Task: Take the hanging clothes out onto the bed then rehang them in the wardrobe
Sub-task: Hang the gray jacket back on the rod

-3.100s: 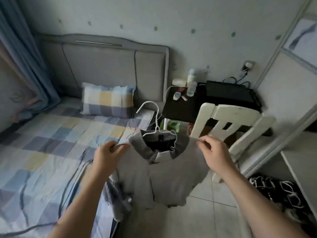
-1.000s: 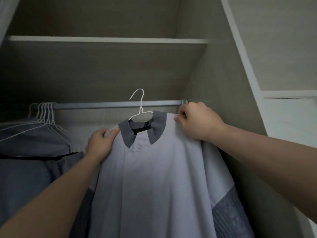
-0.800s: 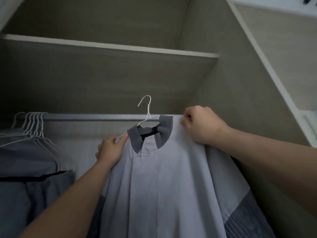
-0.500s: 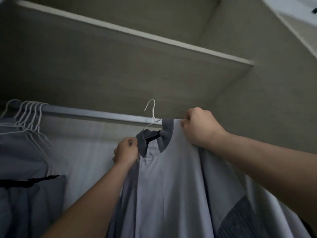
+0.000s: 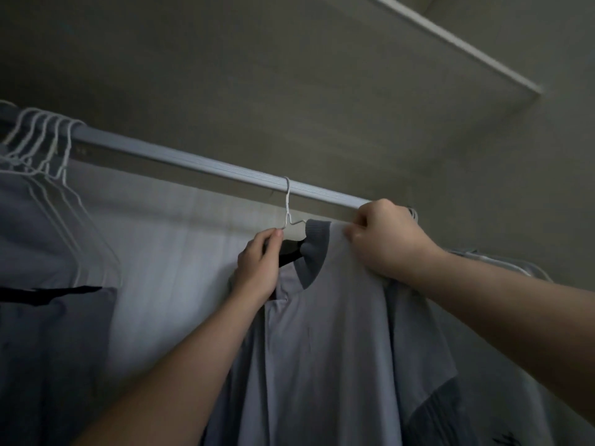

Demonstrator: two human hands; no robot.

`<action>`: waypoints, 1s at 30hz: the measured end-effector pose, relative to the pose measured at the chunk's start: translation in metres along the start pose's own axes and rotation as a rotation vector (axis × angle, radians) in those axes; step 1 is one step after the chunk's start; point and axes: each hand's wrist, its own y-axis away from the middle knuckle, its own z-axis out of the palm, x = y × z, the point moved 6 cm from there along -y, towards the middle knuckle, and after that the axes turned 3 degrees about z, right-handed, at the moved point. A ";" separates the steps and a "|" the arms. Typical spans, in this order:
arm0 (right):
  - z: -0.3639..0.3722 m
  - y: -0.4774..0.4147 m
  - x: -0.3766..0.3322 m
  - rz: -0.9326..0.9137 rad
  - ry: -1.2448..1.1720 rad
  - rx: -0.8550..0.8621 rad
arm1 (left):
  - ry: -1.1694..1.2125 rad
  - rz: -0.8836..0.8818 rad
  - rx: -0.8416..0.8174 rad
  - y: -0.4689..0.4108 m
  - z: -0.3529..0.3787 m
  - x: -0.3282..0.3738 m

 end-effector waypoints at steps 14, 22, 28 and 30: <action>0.025 0.034 -0.004 -0.322 0.654 -0.335 | -0.244 0.192 -0.011 0.019 0.029 -0.010; 0.025 0.032 0.034 -0.292 0.719 -0.373 | -0.161 0.194 -0.032 0.024 0.079 -0.019; 0.013 0.025 0.083 -0.240 0.833 -0.389 | -0.115 0.126 -0.140 0.029 0.143 -0.021; 0.007 0.024 0.101 -0.223 0.871 -0.394 | -0.101 0.097 -0.183 0.033 0.168 -0.020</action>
